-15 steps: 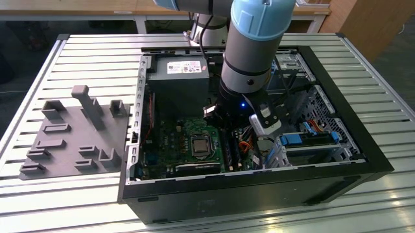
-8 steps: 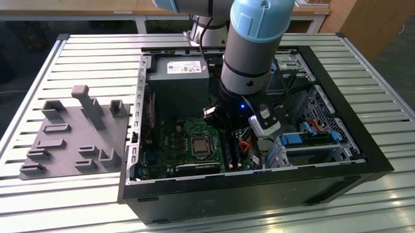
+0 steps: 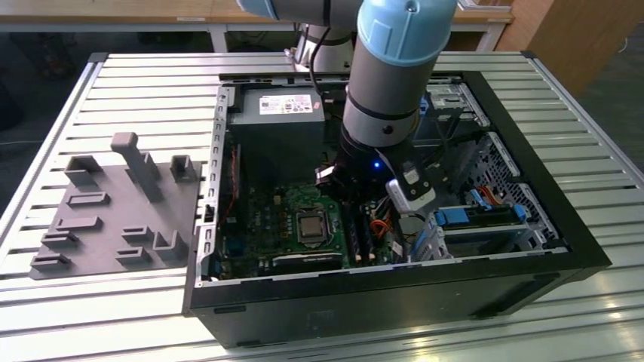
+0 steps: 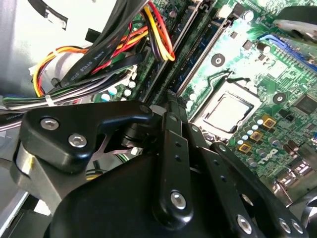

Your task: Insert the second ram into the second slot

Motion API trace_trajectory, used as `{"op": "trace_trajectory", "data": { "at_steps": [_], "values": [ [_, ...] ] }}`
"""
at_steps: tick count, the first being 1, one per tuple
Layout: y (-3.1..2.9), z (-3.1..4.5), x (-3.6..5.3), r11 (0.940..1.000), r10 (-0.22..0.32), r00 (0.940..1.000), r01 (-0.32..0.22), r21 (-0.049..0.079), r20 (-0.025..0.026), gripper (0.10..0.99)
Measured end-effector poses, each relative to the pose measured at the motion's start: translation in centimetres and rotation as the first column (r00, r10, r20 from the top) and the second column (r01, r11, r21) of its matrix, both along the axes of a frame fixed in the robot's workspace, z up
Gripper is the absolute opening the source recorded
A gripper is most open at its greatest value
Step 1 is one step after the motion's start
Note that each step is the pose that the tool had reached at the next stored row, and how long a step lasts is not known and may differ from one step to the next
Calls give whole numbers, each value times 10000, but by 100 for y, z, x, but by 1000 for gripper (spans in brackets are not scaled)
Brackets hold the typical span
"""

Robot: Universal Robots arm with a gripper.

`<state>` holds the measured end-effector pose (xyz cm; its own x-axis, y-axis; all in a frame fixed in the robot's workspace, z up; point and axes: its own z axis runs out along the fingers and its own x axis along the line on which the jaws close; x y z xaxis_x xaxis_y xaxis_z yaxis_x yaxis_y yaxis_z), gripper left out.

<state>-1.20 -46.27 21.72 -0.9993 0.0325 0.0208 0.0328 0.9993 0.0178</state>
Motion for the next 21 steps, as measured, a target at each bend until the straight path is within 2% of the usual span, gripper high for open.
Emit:
{"op": "trace_trajectory", "data": {
  "at_steps": [12,21],
  "values": [
    [-2,159,-1,10000,0,10000,0,-18,-6,106],
    [-2,198,-1,10000,1,10000,-1,-19,-7,106]
  ]
}}
